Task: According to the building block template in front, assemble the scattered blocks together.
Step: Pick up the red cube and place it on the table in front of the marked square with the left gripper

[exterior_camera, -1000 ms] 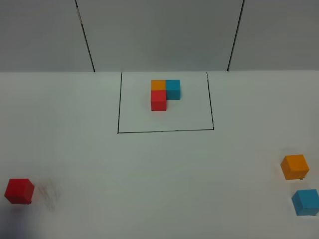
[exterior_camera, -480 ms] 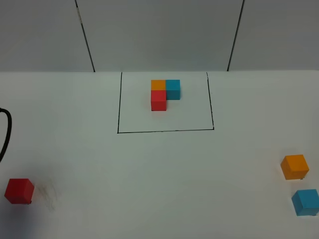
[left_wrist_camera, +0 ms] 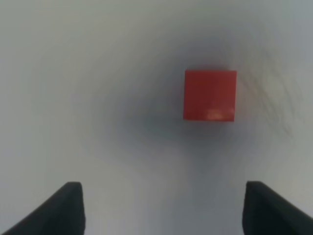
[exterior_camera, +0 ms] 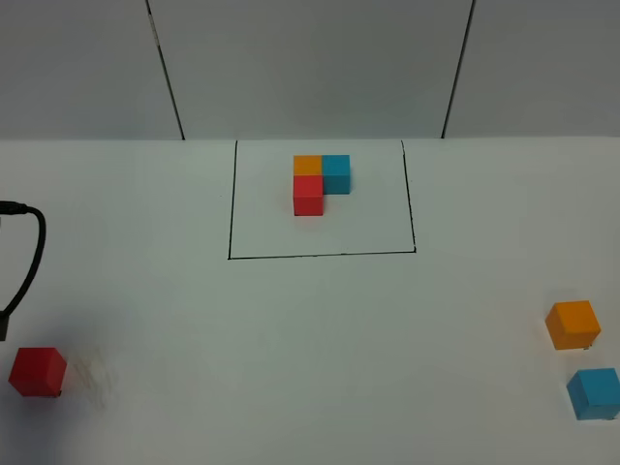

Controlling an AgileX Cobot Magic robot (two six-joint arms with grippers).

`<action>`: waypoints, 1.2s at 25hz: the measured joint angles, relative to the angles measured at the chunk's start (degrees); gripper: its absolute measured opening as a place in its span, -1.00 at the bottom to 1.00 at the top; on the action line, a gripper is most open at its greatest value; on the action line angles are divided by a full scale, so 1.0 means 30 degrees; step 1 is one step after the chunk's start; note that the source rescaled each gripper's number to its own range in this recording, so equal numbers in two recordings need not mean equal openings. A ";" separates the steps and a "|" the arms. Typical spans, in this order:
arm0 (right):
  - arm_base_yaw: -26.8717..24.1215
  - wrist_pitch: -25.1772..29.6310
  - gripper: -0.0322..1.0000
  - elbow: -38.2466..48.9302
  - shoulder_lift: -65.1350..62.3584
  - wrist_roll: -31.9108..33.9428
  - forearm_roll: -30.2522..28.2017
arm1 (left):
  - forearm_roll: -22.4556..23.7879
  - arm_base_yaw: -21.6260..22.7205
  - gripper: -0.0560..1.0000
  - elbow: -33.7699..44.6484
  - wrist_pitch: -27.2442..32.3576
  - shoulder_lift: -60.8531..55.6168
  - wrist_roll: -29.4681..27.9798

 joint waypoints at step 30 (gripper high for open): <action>0.0000 0.0000 -0.94 0.0000 0.0000 0.0000 0.0000 | -0.0020 0.0000 0.41 0.0000 -0.4620 0.6630 -0.0807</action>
